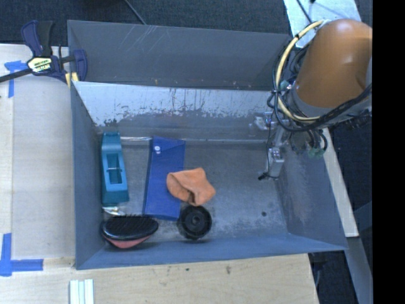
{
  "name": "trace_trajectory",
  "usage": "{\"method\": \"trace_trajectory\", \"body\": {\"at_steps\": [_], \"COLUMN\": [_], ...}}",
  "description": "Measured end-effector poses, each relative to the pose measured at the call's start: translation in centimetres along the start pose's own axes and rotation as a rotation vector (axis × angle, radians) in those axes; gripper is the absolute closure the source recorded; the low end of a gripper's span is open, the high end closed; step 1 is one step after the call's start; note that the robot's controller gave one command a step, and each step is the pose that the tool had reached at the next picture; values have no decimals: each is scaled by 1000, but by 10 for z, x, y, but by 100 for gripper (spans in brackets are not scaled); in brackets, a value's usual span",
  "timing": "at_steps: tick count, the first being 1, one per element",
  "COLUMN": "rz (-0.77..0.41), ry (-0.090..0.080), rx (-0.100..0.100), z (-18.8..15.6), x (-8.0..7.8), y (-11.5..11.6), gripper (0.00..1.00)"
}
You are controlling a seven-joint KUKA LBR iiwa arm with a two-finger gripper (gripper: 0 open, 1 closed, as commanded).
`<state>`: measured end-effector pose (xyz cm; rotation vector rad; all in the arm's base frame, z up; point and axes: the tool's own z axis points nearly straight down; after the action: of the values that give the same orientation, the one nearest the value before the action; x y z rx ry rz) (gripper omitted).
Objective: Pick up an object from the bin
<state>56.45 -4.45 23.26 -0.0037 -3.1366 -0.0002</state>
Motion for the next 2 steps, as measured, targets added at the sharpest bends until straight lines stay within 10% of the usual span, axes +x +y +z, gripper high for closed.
{"method": "trace_trajectory", "body": {"at_steps": [1, 2], "rz": [-1, -7], "ry": [-9, -20], "rx": [1, 2], "z": [-5, 42], "x": [-1, -44], "y": [0, 36], "gripper": [0, 0]}}
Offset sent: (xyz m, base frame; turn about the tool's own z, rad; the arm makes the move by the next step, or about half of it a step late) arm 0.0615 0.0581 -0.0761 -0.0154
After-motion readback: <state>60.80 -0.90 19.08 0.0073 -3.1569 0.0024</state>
